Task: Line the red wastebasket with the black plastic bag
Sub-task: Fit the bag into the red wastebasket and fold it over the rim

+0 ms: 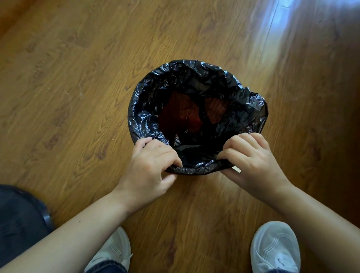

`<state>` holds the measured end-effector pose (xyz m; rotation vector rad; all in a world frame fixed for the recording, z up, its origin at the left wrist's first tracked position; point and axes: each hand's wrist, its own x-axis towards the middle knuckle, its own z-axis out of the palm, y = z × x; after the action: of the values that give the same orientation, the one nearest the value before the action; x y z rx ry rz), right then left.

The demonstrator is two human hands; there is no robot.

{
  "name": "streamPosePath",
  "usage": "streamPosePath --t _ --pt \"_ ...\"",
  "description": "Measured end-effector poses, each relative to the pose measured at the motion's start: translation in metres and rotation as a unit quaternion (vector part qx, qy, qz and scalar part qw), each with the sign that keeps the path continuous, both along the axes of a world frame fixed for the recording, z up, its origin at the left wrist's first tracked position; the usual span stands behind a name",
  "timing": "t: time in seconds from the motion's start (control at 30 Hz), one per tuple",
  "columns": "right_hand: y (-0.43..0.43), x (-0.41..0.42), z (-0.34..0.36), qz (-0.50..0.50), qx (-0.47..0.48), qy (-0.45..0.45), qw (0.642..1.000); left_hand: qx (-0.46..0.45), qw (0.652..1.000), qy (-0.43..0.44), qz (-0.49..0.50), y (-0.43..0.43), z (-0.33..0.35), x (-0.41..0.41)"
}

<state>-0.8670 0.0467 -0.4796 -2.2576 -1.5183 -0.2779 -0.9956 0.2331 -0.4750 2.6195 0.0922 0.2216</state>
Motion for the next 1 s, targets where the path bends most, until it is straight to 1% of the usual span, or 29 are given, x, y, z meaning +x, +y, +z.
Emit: streamPosePath --t 0.23,0.37,0.47,0.63,0.8,1.0 --pt "0.002 -0.002 -0.001 -0.027 -0.002 0.027 0.999 0.039 0.998 0.042 -0.023 0.003 0.009 -0.004" --pt "0.014 -0.01 0.0 -0.036 0.007 0.038 0.999 0.06 0.997 0.026 -0.04 -0.015 0.012 0.002" --pt "0.021 -0.015 0.002 -0.042 0.002 0.051 0.998 0.058 0.998 0.018 -0.026 -0.022 0.01 0.006" --pt "0.015 -0.013 0.011 -0.002 -0.017 0.067 0.998 0.06 0.998 0.024 0.002 -0.017 0.006 0.001" --pt "0.009 -0.004 0.012 0.037 -0.029 0.058 0.997 0.044 0.999 0.015 0.007 -0.01 0.003 -0.002" --pt "0.014 -0.005 0.007 0.016 -0.031 0.065 0.997 0.043 0.999 0.029 0.006 -0.005 0.005 0.0"
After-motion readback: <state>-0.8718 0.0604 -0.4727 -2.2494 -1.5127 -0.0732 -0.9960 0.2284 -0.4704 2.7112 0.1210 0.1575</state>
